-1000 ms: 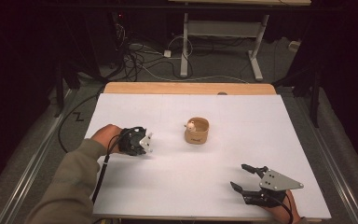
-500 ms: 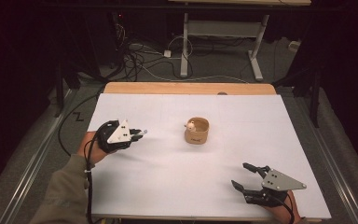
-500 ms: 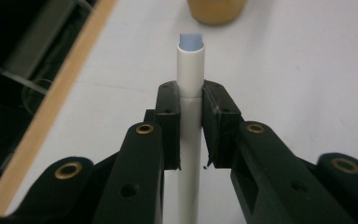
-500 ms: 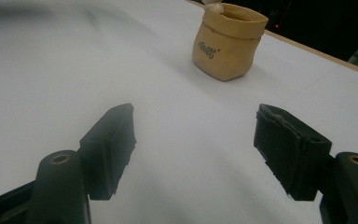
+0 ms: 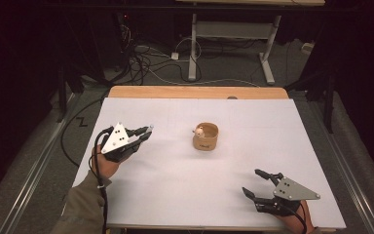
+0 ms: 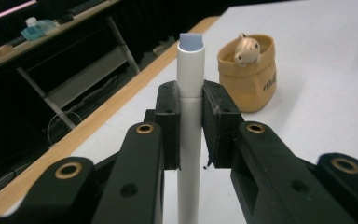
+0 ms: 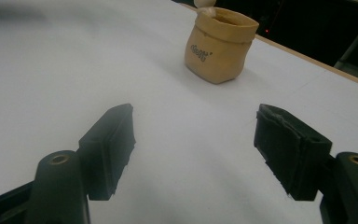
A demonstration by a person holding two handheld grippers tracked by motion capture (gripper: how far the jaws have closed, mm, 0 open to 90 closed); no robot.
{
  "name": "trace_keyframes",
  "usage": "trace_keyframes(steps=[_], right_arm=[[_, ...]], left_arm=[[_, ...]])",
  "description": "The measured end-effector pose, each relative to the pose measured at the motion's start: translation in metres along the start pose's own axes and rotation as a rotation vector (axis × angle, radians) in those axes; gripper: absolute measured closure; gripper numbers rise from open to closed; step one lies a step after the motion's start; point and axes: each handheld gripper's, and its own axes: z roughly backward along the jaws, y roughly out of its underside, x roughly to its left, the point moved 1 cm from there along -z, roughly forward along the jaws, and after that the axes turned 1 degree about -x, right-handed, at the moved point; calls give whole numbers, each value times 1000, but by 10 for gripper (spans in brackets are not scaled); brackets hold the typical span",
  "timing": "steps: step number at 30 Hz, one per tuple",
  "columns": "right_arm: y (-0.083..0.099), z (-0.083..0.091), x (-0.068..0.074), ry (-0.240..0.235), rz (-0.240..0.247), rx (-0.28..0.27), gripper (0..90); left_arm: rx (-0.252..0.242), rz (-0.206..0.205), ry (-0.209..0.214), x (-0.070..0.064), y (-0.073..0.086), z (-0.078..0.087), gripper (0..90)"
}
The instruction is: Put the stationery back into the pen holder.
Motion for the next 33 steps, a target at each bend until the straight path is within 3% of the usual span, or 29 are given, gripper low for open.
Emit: trace_keyframes(steps=[9, 17, 19, 27, 33], right_arm=[[0, 1, -1, 18, -4, -13, 291], [0, 1, -1, 27, -6, -16, 289], [0, 1, -1, 28, -3, -16, 290], [-1, 2, -1, 31, -1, -23, 290], [0, 3, -2, 36, -4, -25, 290]], left_arm=[[-95, 82, -42, -4, -3, -10, 757], [-196, 141, -35, -7, -15, -21, 758], [-233, 174, -15, -7, -24, -27, 758], [-302, 193, 15, -9, -49, -43, 758], [-347, 191, 56, -13, -76, -68, 757]])
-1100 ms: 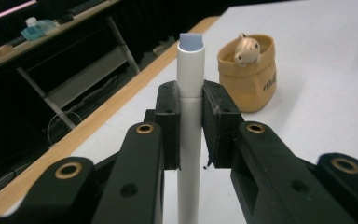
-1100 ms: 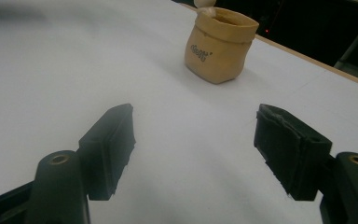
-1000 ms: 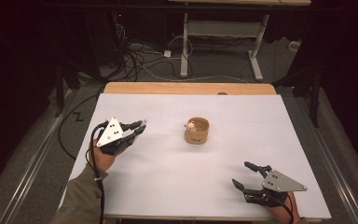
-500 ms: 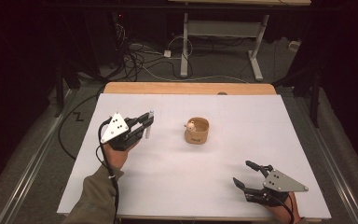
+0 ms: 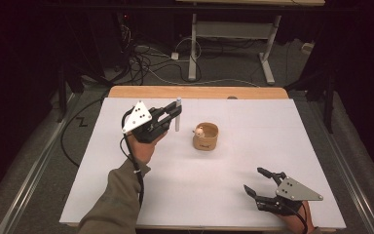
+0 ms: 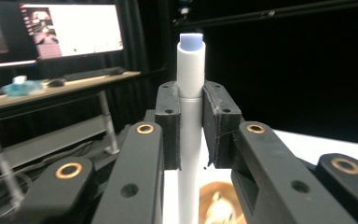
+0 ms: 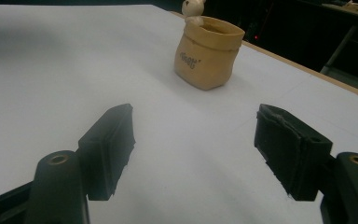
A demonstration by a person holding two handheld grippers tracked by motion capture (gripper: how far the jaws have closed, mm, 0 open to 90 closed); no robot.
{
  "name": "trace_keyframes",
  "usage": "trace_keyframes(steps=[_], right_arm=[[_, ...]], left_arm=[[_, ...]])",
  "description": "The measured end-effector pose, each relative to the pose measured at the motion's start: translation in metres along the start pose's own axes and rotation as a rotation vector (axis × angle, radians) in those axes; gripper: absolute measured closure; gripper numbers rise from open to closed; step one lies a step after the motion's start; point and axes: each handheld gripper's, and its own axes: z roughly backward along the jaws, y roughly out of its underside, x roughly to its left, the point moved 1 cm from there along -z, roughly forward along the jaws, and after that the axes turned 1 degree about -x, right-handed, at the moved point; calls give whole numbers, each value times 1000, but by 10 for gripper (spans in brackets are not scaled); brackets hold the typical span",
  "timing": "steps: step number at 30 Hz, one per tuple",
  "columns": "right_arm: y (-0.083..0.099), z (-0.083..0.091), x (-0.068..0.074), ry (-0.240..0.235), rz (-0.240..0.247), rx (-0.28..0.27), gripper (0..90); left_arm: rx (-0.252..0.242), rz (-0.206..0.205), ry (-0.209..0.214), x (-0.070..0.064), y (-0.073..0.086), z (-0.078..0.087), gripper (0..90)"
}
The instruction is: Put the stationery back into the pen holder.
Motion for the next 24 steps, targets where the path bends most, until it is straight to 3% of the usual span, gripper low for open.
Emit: trace_keyframes(steps=[15, 24], right_arm=[[1, -1, 0, -7, 5, -3, 292], [0, -1, 2, -13, 8, -10, 292]], left_arm=[[6, 12, 96, -19, -3, -63, 757], [39, 35, 126, -26, 10, -79, 756]])
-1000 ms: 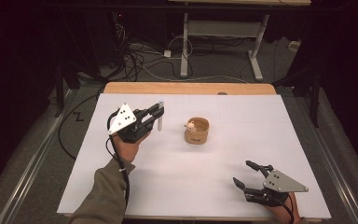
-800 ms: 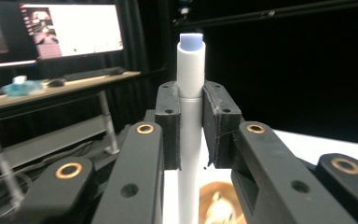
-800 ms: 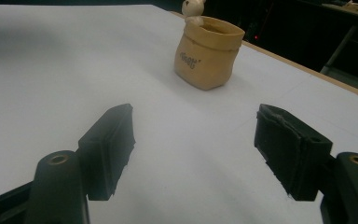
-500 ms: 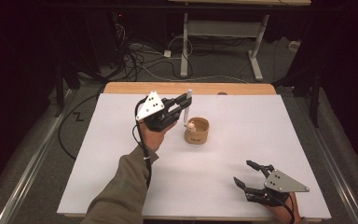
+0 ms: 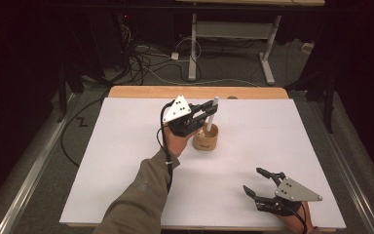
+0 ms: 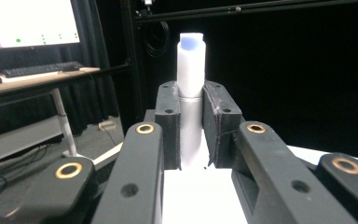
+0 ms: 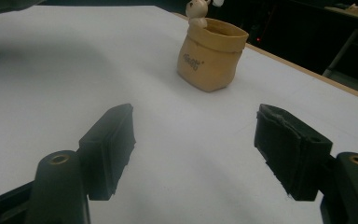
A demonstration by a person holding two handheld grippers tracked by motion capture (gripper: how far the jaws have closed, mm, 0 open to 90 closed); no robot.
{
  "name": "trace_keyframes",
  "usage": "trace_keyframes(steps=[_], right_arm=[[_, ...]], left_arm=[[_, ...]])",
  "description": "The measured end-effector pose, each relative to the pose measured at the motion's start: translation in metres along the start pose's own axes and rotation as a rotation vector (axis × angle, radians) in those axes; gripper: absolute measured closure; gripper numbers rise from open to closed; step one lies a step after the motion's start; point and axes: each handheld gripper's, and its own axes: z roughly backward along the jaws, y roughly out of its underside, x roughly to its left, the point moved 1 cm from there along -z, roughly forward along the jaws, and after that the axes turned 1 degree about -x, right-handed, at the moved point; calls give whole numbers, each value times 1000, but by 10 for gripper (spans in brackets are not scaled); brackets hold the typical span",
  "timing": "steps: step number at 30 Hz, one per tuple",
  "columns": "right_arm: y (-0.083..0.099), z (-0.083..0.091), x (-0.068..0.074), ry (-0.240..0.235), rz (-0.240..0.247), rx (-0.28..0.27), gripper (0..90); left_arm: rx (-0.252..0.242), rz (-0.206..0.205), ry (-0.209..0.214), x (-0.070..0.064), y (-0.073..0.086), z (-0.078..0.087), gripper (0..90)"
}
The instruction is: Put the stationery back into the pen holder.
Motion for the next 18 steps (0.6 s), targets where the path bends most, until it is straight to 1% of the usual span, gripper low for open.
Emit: trace_keyframes(steps=[3, 5, 6, 7, 9, 10, 13, 15, 16, 18], right_arm=[[0, 0, 0, -1, 2, 1, 292], [0, 0, 0, 0, 1, 1, 292], [0, 0, 0, -1, 0, 2, 292], [0, 0, 0, 1, 2, 3, 291], [0, -1, 1, 1, 2, 6, 292], [0, -1, 1, 0, 6, 5, 292], [0, 0, 1, 0, 3, 2, 292], [0, -1, 0, -2, 2, 1, 292], [0, -1, 0, -3, 1, 3, 292], [1, -1, 1, -2, 2, 10, 292]], left_arm=[[15, 1, 5, -1, 3, -3, 756], [38, 1, 15, -2, 8, -7, 756], [38, 1, 15, -2, 8, -7, 755], [57, 2, 12, -2, 11, -9, 756], [62, 5, 10, -1, 12, -9, 755], [74, 11, 5, 0, 15, -10, 755], [92, 8, 1, -1, 20, -10, 755], [97, 14, 2, -1, 22, -10, 755], [111, 15, -4, 0, 27, -9, 755], [117, 19, -5, 0, 29, -9, 754]])
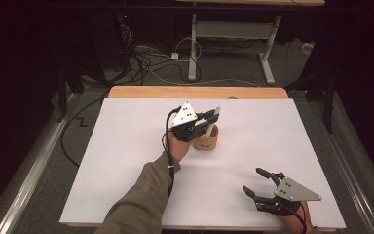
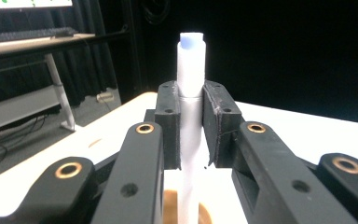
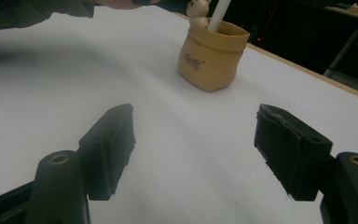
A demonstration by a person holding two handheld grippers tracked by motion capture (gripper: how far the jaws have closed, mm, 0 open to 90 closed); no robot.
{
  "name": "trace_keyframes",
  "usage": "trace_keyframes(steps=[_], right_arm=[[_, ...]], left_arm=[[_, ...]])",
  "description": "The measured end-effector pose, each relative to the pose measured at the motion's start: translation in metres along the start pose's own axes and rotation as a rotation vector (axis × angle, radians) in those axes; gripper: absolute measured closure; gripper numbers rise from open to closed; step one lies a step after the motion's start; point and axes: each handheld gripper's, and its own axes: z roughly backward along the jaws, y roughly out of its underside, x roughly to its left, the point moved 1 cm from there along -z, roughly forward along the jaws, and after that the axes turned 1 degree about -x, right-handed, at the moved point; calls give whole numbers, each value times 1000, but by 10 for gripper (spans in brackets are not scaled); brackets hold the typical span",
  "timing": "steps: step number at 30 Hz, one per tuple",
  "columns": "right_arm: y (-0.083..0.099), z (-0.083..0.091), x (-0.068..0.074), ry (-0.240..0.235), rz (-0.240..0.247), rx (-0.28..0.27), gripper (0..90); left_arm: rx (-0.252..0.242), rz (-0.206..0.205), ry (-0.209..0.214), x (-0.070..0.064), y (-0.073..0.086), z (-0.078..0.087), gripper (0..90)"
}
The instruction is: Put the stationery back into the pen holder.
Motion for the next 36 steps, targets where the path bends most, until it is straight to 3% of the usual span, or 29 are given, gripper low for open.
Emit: trace_keyframes(steps=[9, 23, 36], right_arm=[[0, -1, 1, -6, 9, 5, 293], [1, -1, 1, -6, 8, 7, 294], [1, -1, 1, -5, 9, 9, 294]], left_arm=[[34, 22, -12, 5, 13, 1, 752], [56, 31, -22, 7, 16, 2, 718], [67, 1, -50, 8, 11, 9, 654]])
